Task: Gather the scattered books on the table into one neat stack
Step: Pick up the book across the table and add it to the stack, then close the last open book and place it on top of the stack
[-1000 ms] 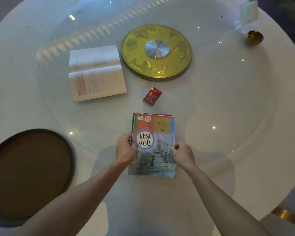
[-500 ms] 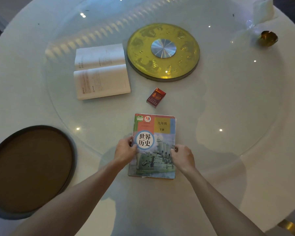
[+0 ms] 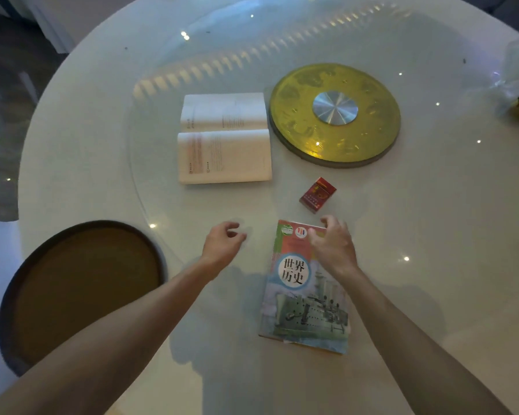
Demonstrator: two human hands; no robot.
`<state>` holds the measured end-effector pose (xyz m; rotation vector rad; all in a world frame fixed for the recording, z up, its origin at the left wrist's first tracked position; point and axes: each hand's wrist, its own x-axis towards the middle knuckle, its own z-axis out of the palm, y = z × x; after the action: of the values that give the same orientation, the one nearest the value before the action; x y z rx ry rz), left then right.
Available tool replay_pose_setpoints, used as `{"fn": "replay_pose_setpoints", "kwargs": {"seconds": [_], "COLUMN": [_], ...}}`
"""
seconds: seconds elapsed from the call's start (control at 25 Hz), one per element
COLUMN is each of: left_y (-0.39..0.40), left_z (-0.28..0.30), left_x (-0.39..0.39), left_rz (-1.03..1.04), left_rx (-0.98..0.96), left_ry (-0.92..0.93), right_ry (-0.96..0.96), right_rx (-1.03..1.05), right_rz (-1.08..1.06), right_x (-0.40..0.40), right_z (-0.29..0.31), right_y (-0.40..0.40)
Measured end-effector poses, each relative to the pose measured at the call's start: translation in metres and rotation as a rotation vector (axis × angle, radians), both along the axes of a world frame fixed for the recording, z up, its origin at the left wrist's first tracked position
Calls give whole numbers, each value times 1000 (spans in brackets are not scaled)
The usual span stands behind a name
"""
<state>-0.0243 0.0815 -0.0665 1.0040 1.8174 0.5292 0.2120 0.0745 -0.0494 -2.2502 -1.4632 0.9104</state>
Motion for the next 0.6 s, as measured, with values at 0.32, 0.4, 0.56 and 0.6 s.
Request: {"fn": "replay_pose_setpoints", "kwargs": {"seconds": [0.32,0.4,0.56,0.6], "left_y": [129,152,184,189], "left_z": [9,-4,-23,-28], "left_x": [-103,-117,-133,-135], "left_rz": [115,133,210,226], "left_rx": [144,115,13,1], "left_ry": [-7,-16,-113,-111], "right_ry": [147,160,278,319], "right_rx": [2,4,-14,-23], "right_rz": [30,9,-113,-149], "right_x": [-81,-90,-105,-110], "right_z": [6,-2,-24,-28], "right_y": [123,147,183,188]}}
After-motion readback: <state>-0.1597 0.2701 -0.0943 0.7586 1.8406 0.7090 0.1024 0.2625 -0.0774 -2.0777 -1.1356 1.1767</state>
